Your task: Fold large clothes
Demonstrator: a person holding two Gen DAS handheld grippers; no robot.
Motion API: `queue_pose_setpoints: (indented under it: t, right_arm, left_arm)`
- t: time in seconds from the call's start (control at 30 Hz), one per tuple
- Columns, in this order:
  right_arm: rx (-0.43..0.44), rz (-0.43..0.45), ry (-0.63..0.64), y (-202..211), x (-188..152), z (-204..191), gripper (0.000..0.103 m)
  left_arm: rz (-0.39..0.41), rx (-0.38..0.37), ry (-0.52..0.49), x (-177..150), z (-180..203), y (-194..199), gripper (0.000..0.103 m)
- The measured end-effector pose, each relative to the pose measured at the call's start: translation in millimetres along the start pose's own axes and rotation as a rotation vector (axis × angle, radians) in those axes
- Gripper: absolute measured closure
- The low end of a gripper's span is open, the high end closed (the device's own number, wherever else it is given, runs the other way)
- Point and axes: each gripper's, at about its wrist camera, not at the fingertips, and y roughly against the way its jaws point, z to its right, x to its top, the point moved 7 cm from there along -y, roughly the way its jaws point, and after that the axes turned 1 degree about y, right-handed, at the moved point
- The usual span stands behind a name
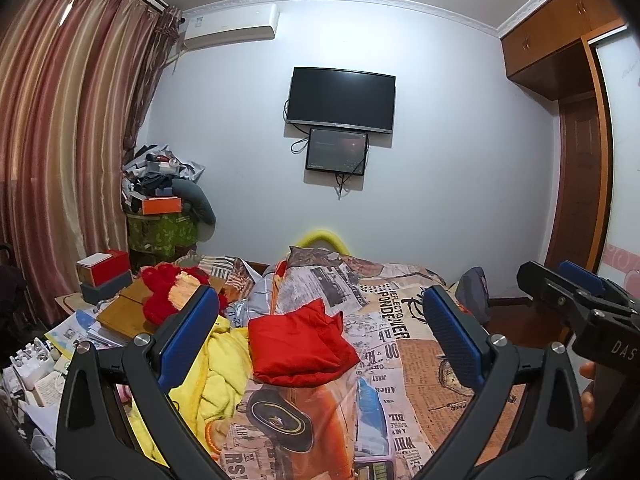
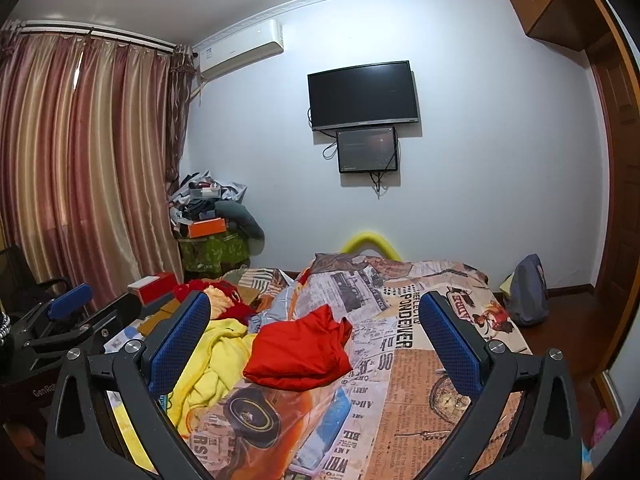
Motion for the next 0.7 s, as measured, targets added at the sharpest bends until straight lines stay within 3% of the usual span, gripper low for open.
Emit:
queue_pose_setpoints:
  t: [0.7]
  right_arm:
    - [-0.010, -0.009, -0.001, -3.7, -2.3, -1.4, 0.000]
  left_arm:
    - [-0.030, -0.029, -0.005, -7.7, 1.8, -4.4, 0.000]
